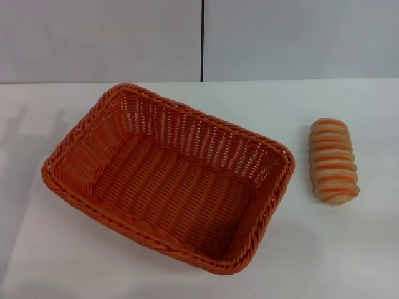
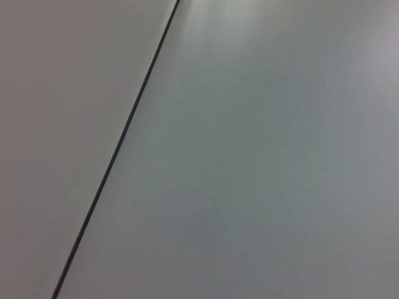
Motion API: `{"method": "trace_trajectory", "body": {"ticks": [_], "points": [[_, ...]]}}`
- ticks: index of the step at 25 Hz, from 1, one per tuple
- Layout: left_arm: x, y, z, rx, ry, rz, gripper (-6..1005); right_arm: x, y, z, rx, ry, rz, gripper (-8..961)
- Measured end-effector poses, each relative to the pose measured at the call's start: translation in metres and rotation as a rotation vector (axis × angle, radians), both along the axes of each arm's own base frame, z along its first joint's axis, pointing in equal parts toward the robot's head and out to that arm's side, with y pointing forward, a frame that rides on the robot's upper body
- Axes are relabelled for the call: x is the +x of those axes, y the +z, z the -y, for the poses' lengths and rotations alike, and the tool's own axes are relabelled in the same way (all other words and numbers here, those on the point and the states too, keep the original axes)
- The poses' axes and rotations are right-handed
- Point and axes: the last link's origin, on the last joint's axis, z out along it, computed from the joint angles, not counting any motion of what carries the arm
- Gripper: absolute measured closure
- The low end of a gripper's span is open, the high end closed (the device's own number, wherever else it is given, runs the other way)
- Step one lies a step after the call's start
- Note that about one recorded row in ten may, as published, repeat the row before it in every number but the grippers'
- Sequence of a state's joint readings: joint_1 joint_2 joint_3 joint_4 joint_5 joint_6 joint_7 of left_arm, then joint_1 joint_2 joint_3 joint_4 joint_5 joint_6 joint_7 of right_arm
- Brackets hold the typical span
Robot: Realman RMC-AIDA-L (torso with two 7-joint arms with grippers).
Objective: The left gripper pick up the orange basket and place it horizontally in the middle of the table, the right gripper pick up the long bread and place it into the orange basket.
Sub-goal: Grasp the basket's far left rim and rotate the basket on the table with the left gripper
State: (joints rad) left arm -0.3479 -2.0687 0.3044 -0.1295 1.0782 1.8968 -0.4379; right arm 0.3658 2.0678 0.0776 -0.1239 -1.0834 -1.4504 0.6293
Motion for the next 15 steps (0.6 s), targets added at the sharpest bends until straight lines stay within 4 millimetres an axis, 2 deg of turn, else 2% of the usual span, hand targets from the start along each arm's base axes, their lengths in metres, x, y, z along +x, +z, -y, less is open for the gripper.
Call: {"method": "trace_trajectory", "body": {"ticks": [8,11,15], "points": [[-0.003,0.006,-0.001,-0.041,-0.03,0.047,203,0.0,0.001,-0.002,0.002,-0.004,-0.001,470],[-0.006,0.015,-0.008,-0.124,-0.087,0.099,205,0.0,0.002,-0.002,0.003,-0.004,-0.001,471],[-0.001,0.021,-0.013,-0.181,-0.152,0.079,208,0.002,0.002,0.0,0.002,-0.01,-0.001,471]]}}
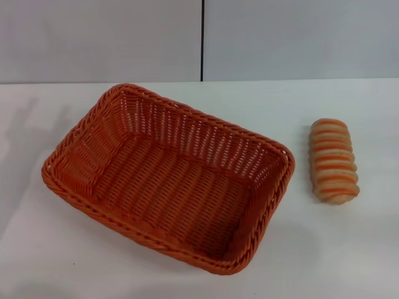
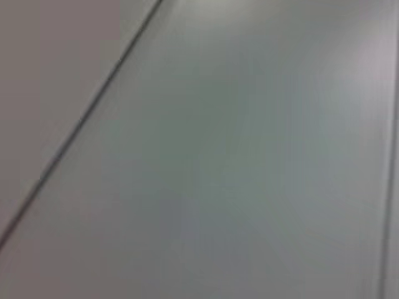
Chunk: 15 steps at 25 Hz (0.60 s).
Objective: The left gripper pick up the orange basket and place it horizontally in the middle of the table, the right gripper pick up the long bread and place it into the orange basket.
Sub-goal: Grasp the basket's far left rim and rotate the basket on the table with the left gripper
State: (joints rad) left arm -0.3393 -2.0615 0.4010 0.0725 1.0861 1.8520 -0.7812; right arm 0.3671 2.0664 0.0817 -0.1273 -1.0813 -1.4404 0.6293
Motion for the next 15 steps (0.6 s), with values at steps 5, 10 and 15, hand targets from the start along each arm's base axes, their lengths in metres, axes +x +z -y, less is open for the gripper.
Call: {"method": "trace_trajectory", "body": {"ticks": [5,10,15], "points": [[0.008,0.012,-0.017,-0.114,-0.082,-0.05,212,0.0,-0.001,0.0,-0.001,-0.001,-0.002,471],[0.013,0.023,-0.045,-0.305,-0.085,-0.132,216,0.001,-0.003,0.003,-0.004,-0.007,-0.01,471],[0.026,0.036,-0.069,-0.527,-0.06,-0.245,220,0.005,-0.004,0.005,-0.01,-0.023,-0.015,470]]}}
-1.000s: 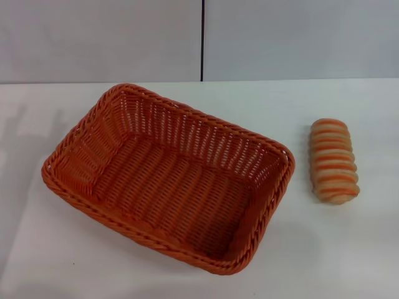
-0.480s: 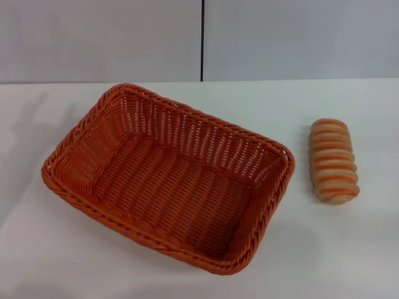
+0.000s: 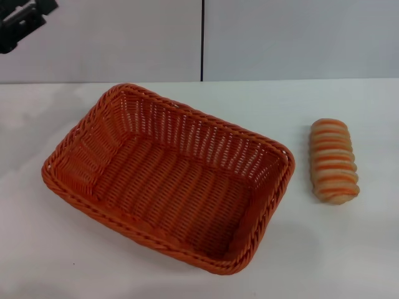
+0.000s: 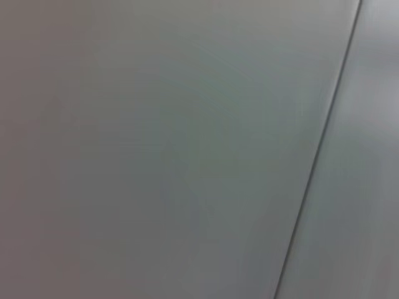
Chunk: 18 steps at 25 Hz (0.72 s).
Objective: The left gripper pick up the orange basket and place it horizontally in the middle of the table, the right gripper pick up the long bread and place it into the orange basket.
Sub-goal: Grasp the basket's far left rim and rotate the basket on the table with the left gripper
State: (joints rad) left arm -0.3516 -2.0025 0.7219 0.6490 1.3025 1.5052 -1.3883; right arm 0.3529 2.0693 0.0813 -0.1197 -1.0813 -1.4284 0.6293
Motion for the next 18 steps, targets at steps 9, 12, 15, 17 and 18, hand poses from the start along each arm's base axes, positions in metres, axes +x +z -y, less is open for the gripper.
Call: {"method": "trace_trajectory", "body": {"ticks": [9,12,15,17,18], "points": [[0.027,0.005,-0.029,-0.266,0.093,-0.25,226,0.006,-0.002,0.001,-0.017,-0.035,-0.012,471],[0.038,0.004,-0.038,-0.351,0.159,-0.407,229,0.007,-0.002,0.001,-0.018,-0.038,-0.012,471],[0.042,0.003,-0.039,-0.364,0.165,-0.445,231,0.009,-0.003,0.001,-0.026,-0.051,-0.018,471],[0.05,-0.006,-0.043,-0.433,0.172,-0.536,232,0.01,-0.003,0.0,-0.031,-0.059,-0.022,471],[0.052,-0.009,-0.044,-0.455,0.174,-0.558,233,0.01,-0.004,0.0,-0.033,-0.062,-0.023,471]]}}
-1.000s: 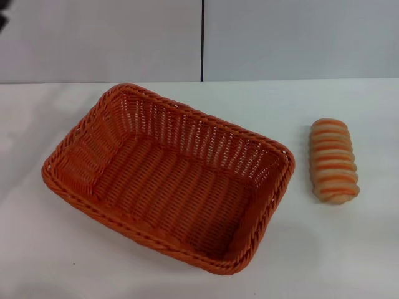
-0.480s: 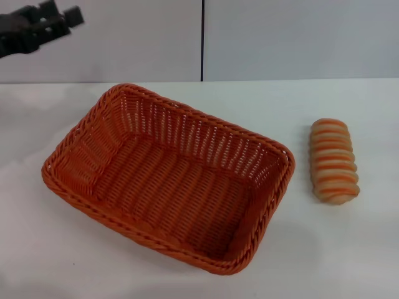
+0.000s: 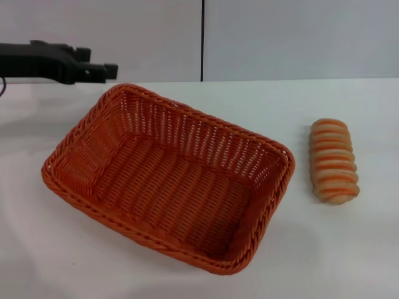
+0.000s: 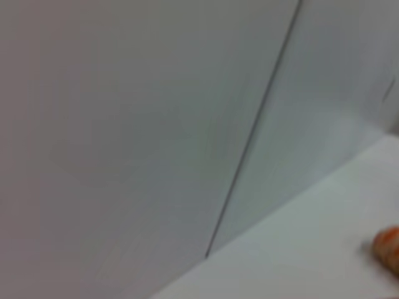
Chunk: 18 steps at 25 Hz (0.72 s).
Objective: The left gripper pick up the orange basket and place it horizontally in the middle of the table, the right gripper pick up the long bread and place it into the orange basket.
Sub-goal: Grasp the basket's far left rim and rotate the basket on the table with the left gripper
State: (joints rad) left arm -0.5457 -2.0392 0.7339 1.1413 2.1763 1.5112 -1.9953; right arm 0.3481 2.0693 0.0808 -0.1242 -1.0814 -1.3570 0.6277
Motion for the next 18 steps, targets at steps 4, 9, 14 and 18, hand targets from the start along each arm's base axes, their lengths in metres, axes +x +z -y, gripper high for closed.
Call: {"method": "trace_trajectory", "body": {"ticks": [4,9,14,18], "points": [[0.004,-0.012,-0.004,-0.056,0.019,-0.077,236,0.0,0.0,0.0,-0.002,-0.003,0.002,471],[0.005,-0.017,-0.006,-0.071,0.03,-0.107,240,0.002,-0.001,0.002,-0.003,-0.009,0.001,470],[0.005,-0.018,-0.007,-0.074,0.033,-0.111,244,0.003,-0.001,0.003,-0.003,-0.012,0.001,470],[0.006,-0.023,-0.008,-0.081,0.043,-0.123,247,0.003,-0.001,0.004,-0.004,-0.014,-0.002,470]]}}
